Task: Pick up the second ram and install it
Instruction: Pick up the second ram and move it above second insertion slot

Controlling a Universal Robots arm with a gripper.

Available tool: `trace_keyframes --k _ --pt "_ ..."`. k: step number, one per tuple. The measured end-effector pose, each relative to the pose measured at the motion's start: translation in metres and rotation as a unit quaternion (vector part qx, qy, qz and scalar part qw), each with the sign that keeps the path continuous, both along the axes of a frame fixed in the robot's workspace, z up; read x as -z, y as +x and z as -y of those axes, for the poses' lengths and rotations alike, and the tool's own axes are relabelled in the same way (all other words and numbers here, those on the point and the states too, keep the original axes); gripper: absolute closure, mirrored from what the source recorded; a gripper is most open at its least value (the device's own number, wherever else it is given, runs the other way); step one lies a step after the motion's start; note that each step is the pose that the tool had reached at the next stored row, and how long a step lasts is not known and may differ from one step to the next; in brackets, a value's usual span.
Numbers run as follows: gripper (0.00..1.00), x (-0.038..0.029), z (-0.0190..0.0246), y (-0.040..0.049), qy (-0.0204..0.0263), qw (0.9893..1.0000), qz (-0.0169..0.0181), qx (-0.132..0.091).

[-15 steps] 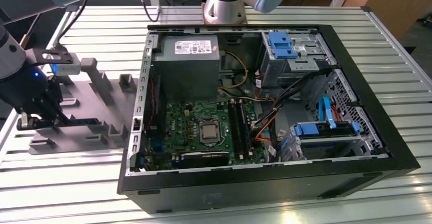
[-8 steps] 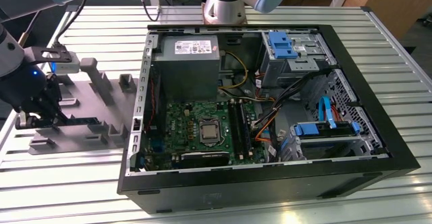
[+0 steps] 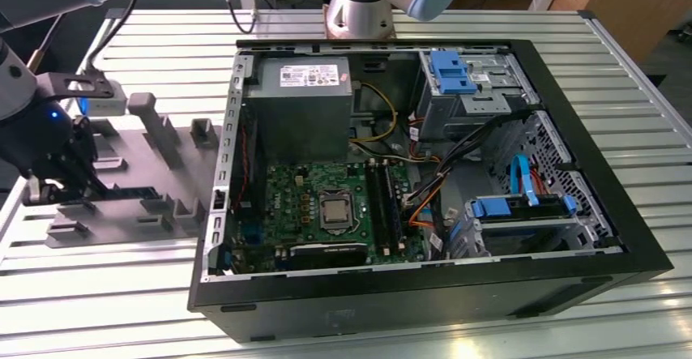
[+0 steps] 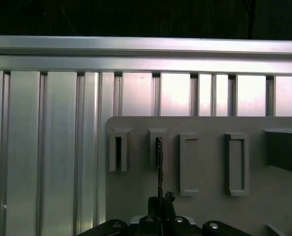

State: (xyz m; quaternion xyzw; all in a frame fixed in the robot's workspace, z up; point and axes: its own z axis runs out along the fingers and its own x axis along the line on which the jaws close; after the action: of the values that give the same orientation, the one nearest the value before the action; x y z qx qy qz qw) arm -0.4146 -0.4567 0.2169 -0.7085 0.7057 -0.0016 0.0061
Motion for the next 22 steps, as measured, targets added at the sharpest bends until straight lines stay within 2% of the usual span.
trace_keyframes --k 22 --pt "0.86 -0.0186 0.0 0.0 0.0 1.0 0.0 0.0"
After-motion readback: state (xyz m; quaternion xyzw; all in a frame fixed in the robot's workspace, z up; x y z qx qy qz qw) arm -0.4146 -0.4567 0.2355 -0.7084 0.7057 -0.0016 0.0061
